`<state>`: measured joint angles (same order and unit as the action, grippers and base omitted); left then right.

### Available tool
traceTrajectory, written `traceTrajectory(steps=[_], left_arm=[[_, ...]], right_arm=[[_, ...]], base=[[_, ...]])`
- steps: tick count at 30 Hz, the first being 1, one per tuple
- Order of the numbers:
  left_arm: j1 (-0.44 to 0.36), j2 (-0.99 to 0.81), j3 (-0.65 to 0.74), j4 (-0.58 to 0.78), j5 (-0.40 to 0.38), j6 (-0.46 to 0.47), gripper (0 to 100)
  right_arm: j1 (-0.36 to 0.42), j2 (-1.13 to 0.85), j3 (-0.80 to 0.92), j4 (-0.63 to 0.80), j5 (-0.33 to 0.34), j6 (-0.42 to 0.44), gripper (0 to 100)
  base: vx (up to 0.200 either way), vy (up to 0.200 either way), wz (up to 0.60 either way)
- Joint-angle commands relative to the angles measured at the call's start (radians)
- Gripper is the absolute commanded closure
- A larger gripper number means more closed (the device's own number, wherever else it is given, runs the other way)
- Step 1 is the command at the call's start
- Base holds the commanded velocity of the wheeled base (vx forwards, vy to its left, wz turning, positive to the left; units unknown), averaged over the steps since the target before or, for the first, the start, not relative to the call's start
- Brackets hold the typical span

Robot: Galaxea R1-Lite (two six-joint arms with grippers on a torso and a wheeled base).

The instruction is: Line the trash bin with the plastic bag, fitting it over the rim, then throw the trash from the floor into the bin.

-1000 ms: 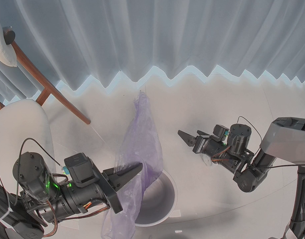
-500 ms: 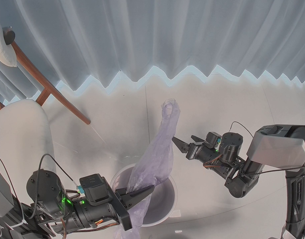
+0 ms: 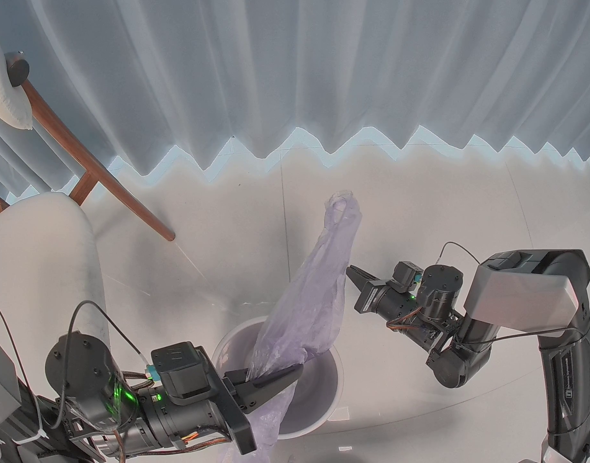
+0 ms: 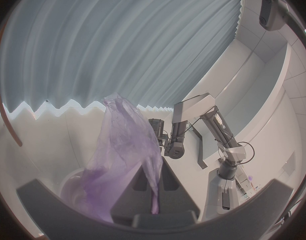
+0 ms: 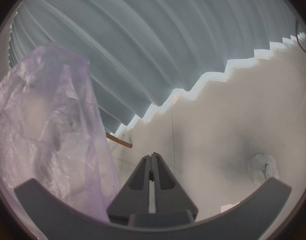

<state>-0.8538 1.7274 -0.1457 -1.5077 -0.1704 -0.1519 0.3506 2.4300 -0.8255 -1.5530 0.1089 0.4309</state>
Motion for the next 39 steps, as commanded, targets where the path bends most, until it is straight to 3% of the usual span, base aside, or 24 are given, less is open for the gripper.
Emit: traceTrajectory(steps=[1, 14, 25, 39], left_arm=[[-0.007, -0.011, 0.002, 0.000, 0.000, 0.000, 100], [0.010, -0.012, 0.014, 0.001, 0.002, 0.002, 100], [0.108, -0.002, -0.034, 0.001, 0.002, 0.003, 100], [0.111, 0.047, -0.049, 0.000, 0.002, -0.001, 100]], right_arm=[[0.002, 0.012, -0.009, -0.013, 0.000, 0.008, 100], [0.085, -0.054, 0.069, -0.018, 0.012, 0.035, 100], [0.174, -0.218, 0.295, -0.018, 0.201, 0.035, 100], [0.304, -0.152, 0.332, -0.018, 0.206, 0.035, 100]], base=[[0.000, 0.000, 0.00], [0.000, 0.000, 0.00], [0.000, 0.000, 0.00], [0.000, 0.000, 0.00]])
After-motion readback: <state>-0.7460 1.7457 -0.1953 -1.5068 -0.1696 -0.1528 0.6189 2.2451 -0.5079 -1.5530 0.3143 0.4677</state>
